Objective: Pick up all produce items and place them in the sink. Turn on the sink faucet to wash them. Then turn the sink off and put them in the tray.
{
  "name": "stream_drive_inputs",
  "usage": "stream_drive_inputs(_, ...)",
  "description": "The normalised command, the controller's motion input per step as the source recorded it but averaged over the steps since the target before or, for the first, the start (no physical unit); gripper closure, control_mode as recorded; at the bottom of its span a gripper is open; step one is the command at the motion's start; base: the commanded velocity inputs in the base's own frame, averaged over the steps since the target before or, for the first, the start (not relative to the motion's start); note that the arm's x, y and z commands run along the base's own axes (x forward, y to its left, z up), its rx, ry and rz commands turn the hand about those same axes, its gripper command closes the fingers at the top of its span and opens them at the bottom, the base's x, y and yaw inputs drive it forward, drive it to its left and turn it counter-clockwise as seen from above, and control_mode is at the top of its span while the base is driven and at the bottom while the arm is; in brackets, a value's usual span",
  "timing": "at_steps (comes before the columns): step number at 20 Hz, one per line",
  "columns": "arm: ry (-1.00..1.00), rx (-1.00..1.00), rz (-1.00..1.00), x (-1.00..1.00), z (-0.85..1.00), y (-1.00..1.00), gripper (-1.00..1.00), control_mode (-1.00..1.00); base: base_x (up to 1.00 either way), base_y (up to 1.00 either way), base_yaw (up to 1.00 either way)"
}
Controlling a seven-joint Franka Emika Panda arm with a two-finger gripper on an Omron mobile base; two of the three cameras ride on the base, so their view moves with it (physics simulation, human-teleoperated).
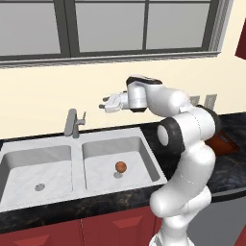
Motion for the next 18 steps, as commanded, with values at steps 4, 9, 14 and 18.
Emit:
stream_drive_inputs(4, 0.05, -0.02, -0.11, -0.78, 0.41, -0.26, -1.00, -1.00, 0.00, 0.00, 0.00)
stream_drive_inputs(9, 0.17, -0.06, -0.15, -0.64, 0.50, -0.21, -1.00, -1.00, 0.00, 0.00, 0.00)
stream_drive_inputs(14, 0.36, -0.07, -0.19, -0.41, 0.57, -0.12, -1.00, -1.00, 0.00, 0.00, 0.00)
stream_drive_inputs(18, 0.44, -0.05, -0.20, -0.44, 0.43, -0.11, -1.00, -1.00, 0.00, 0.00, 0.00)
